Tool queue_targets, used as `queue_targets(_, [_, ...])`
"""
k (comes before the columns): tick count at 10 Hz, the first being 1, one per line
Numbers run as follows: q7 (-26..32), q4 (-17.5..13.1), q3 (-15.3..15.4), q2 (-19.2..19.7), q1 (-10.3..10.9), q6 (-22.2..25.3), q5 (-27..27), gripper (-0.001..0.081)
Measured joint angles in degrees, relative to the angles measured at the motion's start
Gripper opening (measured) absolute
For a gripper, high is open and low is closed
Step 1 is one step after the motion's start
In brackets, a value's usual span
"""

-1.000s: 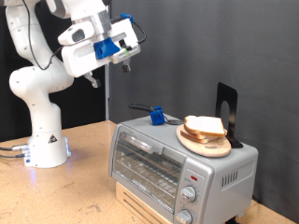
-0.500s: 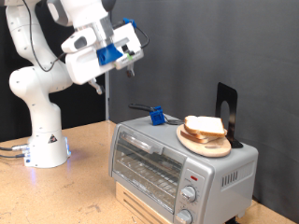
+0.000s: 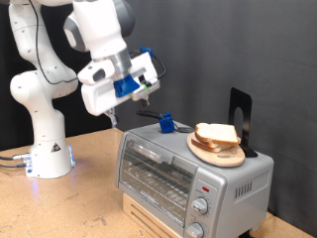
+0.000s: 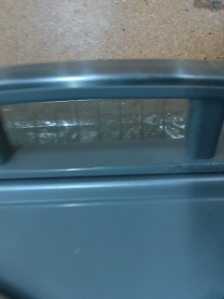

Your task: Make a piece of toast with the oven

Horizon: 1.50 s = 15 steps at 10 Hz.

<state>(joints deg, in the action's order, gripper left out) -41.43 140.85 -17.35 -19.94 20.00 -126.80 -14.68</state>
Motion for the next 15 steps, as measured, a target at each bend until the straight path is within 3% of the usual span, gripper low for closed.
queue_targets(4, [-0.1, 5.0, 1.1, 1.9, -0.2, -5.6, 1.1, 0.0806])
queue_targets(7, [-0.7, 7.4, 0.8, 2.7, -1.7, -9.2, 2.2, 0.0806])
queue_targets(15, [-1.2, 8.0, -0.3, 4.8, -7.3, -10.4, 3.8, 0.0806])
